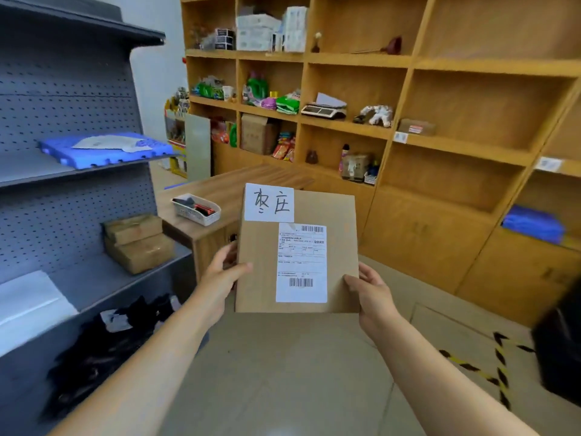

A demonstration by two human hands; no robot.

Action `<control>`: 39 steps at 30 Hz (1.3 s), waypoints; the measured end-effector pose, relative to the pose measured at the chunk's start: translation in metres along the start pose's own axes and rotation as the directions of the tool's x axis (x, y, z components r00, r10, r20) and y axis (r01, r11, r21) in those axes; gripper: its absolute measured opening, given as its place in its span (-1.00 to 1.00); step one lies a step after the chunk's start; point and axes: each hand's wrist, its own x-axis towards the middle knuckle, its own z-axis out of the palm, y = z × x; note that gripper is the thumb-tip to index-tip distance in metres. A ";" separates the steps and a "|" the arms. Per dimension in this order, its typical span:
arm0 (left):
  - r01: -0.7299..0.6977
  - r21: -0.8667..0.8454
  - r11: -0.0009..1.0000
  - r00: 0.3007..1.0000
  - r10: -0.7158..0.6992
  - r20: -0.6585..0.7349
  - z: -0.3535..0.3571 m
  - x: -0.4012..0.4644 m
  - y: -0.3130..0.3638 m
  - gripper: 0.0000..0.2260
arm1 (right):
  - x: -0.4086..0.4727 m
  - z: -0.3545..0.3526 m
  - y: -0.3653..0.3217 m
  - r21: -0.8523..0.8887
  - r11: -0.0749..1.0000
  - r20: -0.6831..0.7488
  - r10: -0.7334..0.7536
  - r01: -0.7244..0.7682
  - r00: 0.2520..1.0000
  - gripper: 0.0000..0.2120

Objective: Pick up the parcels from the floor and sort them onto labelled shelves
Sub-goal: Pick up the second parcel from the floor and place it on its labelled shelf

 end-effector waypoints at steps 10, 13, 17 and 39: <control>0.025 0.071 0.997 0.973 -0.040 0.226 0.182 0.065 -0.043 -0.55 | 0.070 -0.154 -0.033 0.002 0.999 -0.224 -0.041 0.042 0.974 -0.61; 0.043 0.109 0.993 0.954 -0.073 0.292 0.227 0.093 -0.058 -0.61 | 0.093 -0.187 -0.037 -0.018 0.999 -0.288 -0.047 0.044 0.957 -0.59; 0.062 0.145 0.987 0.922 -0.112 0.371 0.285 0.138 -0.078 -0.63 | 0.130 -0.221 -0.049 -0.038 0.999 -0.380 -0.049 0.037 0.924 -0.60; 0.011 0.316 0.949 0.679 -0.240 0.694 0.580 0.349 -0.136 -0.46 | 0.336 -0.382 -0.119 -0.066 0.996 -0.666 -0.087 0.058 0.741 -0.60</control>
